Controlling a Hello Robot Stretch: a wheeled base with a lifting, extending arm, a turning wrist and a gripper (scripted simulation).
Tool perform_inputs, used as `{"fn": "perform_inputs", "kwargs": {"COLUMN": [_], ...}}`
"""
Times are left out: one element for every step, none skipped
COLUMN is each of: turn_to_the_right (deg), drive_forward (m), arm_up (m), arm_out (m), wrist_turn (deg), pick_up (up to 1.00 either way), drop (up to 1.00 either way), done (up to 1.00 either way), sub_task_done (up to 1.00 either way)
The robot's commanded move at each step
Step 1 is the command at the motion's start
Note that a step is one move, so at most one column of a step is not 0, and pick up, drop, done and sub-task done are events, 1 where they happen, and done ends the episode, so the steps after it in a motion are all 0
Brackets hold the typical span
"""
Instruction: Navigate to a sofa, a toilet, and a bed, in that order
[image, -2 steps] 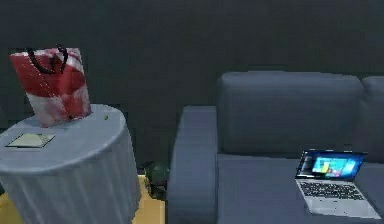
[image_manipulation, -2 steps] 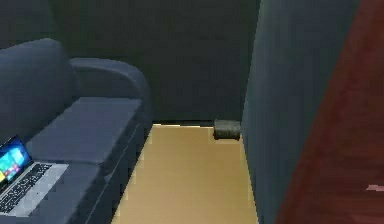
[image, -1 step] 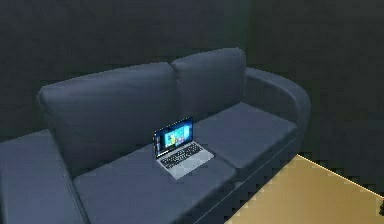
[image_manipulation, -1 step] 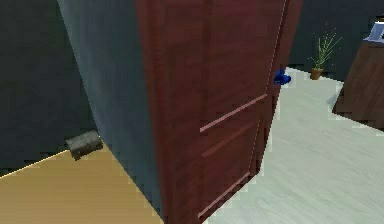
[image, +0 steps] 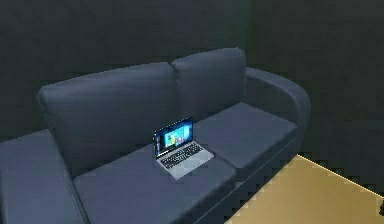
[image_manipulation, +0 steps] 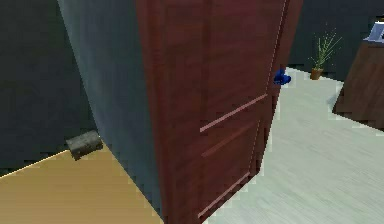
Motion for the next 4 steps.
{"fn": "perform_inputs", "kwargs": {"turn_to_the_right": [-45.0,-45.0,-27.0,-3.0], "drive_forward": [0.0,0.0,0.0,0.0], "arm_up": [0.0,0.0,0.0,0.0], "arm_out": [0.0,0.0,0.0,0.0], "wrist_turn": [0.0,0.0,0.0,0.0], "pick_up": [0.0,0.0,0.0,0.0], "drop": [0.0,0.0,0.0,0.0], "done": [0.0,0.0,0.0,0.0], "sub_task_done": [0.0,0.0,0.0,0.0]}}
